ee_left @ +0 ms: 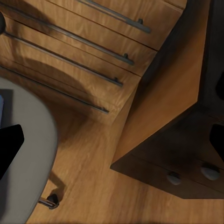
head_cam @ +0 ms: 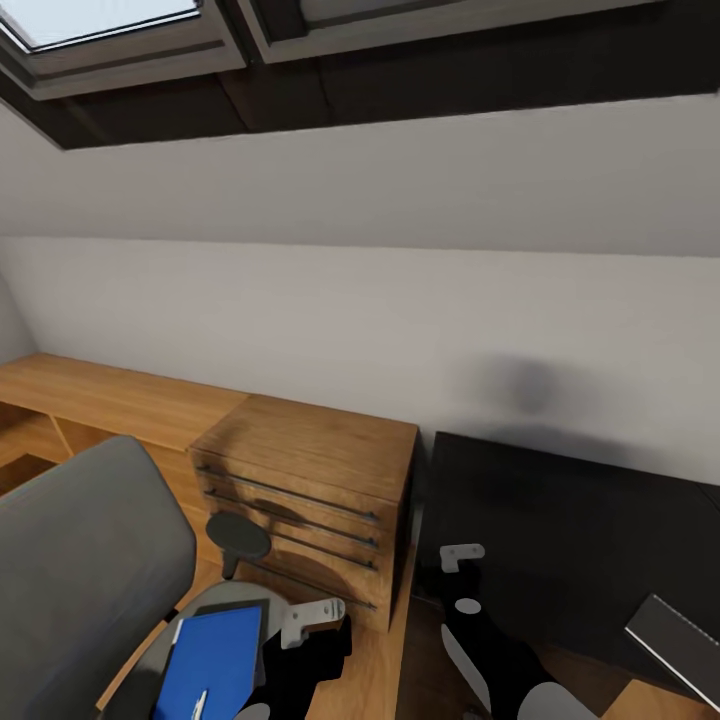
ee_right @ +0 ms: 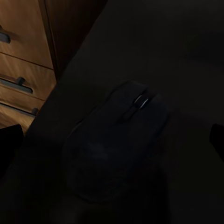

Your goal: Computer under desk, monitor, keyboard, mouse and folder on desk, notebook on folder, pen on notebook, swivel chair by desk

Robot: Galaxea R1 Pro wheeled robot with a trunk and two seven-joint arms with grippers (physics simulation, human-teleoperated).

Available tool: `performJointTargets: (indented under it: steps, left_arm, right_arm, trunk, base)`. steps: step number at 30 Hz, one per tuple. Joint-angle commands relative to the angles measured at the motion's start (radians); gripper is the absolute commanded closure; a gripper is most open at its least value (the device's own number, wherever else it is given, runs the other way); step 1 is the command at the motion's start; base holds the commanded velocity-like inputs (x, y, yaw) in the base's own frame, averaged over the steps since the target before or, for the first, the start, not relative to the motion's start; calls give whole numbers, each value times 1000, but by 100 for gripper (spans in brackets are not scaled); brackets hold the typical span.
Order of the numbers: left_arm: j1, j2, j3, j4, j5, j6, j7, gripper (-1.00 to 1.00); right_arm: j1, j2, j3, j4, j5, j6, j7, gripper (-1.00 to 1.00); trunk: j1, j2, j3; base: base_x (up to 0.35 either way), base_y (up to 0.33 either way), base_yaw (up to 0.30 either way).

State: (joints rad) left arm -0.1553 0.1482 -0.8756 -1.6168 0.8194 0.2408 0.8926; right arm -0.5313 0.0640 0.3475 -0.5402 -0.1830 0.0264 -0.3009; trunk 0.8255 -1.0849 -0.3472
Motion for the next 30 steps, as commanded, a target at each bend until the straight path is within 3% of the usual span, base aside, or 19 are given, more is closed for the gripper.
performJointTargets:
  steps: [1, 14, 22, 30]
  left_arm:
    - [-1, 1, -2, -2, 3, 5, 7, -100]
    - [-2, 1, -2, -2, 3, 5, 7, -100]
    - [-1, 1, -3, -2, 3, 5, 7, -100]
    - [-1, 1, -3, -2, 3, 5, 7, -100]
  right_arm:
    - [-1, -1, 8, -1, -10, 3, -9, -100]
    - [-1, -4, 8, -1, -12, 3, -9, -100]
    - [-1, -4, 8, -1, -12, 3, -9, -100]
    - [-1, -4, 7, -1, -12, 3, -9, -100]
  trunk:
    - [4, -8, -4]
    - [54, -99, -45]
    - [54, -99, -45]
    - [77, -141, -64]
  base:
    - [0, 0, 0]
    - [0, 0, 0]
    - [0, 0, 0]
    - [0, 0, 0]
